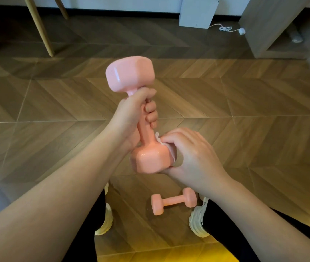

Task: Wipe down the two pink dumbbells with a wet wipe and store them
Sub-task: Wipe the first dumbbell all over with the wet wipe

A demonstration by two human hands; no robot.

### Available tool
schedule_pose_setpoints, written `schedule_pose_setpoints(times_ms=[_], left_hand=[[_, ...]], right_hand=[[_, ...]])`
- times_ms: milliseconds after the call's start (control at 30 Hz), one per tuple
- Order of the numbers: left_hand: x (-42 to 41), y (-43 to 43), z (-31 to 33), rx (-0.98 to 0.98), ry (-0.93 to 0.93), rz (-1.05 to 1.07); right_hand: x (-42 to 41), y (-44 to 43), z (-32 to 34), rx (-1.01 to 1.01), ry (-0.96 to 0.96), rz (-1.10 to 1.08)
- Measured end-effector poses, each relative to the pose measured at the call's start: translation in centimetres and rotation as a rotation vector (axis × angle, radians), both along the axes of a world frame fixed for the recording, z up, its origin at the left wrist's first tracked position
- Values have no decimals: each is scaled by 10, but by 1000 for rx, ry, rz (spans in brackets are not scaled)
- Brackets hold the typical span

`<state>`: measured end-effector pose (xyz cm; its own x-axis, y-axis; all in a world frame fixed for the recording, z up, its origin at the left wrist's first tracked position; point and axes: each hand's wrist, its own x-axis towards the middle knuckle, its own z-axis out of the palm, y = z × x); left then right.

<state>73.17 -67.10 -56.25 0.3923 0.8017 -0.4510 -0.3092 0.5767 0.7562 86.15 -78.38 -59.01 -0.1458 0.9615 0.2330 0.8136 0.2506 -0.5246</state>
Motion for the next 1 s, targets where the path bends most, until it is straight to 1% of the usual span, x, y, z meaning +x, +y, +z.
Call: schedule_pose_setpoints(times_ms=[100,167,200,300,333,367,467,500,533,600,667,767,867,967,1000], left_hand=[[-1,-3,-2,35,-1,-43],[-1,-4,-1,67,-38,-68],[-1,-4,0,66,-66,-73],[-3,-2,4,35,-126,-82],[-4,-1,5,32,-135,-88],[-5,-1,5,35,-144,-99],[-6,-2,4,52,-182,-149],[-6,-3,3,67,-189,-167],[-6,-3,4,86,-196,-181],[-4,-2,5,142,-160,-162],[-4,0,5,207,-36,-106],[-3,1,0,163,107,-63],[1,-3,-2,87,133,-45],[2,-5,-2,52,116,-4],[2,-6,-2,51,106,3]], right_hand=[[-3,4,-2,-157,12,67],[-3,4,-3,-189,13,84],[-2,3,-2,-166,22,76],[1,-2,2,17,43,14],[2,-3,3,46,56,13],[2,-3,3,35,73,27],[4,2,1,-179,104,105],[5,3,0,-212,90,122],[5,4,0,-187,62,121],[7,3,0,-36,11,62],[9,0,3,96,-16,-18],[8,0,1,181,-88,-63],[4,0,-3,151,-119,-23],[2,1,-4,-18,-101,4],[1,2,-4,-42,-103,9]])
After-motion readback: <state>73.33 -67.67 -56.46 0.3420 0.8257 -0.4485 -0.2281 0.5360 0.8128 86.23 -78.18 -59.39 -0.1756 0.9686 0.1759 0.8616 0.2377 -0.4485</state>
